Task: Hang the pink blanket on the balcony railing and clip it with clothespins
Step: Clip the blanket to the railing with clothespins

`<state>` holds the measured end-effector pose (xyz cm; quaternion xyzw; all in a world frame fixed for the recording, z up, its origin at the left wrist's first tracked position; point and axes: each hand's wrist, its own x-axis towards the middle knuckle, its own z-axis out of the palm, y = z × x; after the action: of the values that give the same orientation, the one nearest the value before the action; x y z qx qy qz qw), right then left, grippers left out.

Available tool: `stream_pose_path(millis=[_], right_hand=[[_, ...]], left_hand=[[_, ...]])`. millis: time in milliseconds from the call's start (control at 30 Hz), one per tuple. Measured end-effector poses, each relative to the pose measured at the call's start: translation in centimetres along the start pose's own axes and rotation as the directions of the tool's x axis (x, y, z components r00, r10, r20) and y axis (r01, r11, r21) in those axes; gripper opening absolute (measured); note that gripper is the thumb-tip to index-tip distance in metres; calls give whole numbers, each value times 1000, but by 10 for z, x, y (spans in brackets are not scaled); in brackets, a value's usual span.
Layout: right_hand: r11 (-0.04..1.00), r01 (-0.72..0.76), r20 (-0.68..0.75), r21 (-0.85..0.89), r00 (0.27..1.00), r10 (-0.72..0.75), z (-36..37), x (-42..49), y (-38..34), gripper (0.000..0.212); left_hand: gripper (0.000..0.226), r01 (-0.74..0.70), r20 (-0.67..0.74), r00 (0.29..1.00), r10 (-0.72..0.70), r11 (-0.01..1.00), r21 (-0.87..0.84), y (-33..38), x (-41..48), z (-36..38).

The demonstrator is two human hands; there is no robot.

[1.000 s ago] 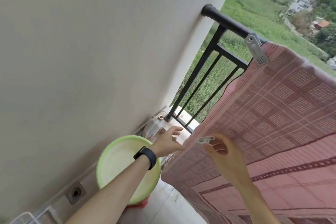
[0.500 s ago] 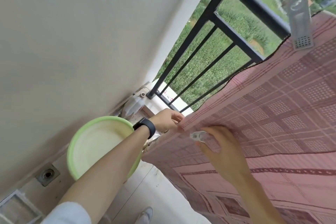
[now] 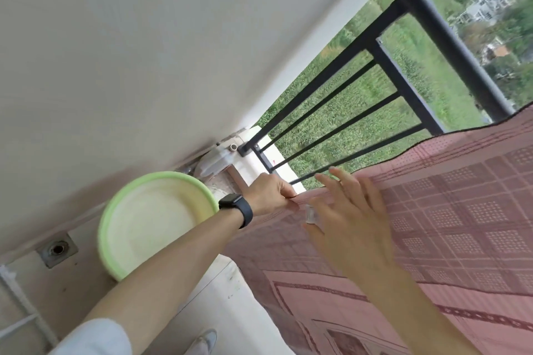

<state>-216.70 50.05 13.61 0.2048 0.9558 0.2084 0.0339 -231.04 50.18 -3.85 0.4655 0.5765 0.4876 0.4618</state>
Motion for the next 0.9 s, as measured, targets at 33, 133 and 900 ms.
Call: stream_pose_path(millis=[33, 133, 900], right_hand=[[995, 21, 117, -95, 993, -10, -1, 11, -2, 26], [962, 80, 458, -262, 887, 51, 4, 45, -11, 30], [993, 46, 817, -112, 573, 66, 116, 79, -55, 34]], left_hand=[[7, -13, -34, 999, 13, 1000, -15, -2, -3, 3], [23, -42, -169, 986, 10, 981, -189, -12, -16, 19], [24, 88, -26, 996, -85, 976, 198, -121, 6, 15]])
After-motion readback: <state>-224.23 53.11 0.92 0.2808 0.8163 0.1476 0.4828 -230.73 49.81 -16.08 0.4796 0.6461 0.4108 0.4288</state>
